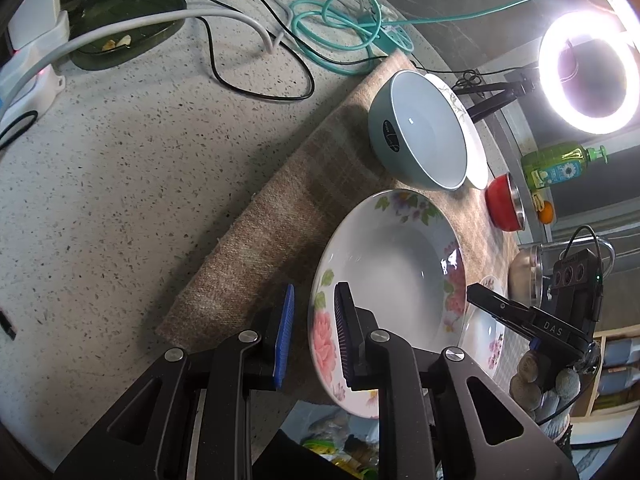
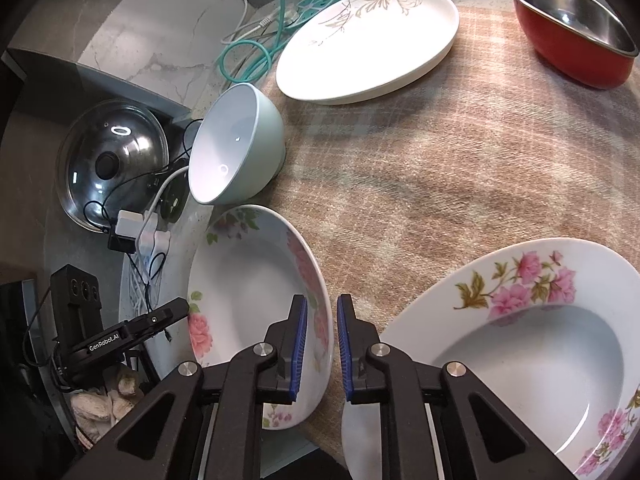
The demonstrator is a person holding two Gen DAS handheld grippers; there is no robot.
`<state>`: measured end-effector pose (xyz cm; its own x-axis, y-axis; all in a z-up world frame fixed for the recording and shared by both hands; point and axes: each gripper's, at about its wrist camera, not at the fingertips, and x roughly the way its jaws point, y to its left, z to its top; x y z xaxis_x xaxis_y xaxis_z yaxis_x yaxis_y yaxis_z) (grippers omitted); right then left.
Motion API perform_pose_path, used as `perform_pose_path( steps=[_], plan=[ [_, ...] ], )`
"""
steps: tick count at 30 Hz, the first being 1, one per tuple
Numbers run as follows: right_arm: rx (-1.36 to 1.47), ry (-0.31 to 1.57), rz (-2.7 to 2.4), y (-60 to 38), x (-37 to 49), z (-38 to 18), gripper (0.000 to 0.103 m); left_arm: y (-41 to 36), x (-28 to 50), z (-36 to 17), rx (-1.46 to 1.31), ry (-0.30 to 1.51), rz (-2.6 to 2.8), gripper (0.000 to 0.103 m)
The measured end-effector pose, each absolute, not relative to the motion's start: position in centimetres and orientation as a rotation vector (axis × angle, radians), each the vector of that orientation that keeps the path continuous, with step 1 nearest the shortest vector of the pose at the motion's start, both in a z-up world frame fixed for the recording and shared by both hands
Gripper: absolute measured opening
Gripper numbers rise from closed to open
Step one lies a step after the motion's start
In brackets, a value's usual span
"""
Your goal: Organize plates and bowls
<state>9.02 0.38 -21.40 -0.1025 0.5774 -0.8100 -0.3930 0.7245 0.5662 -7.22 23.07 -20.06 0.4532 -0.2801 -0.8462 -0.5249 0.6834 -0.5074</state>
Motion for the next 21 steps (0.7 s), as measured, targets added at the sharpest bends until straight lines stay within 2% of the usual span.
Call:
perform_pose_path(
  steps=[11, 21],
  plan=[
    [0.163, 1.481, 0.818, 0.6, 9.1, -22.2, 0.008, 23.1, -6.9, -20.4, -0.836, 1.137, 0.168, 0.009],
    [0.177, 1.493, 0.816, 0.5, 9.2, -22.5, 0.006, 22.8, -6.6, -20.5, -0.822, 1.142, 0.164, 0.007]
  ],
)
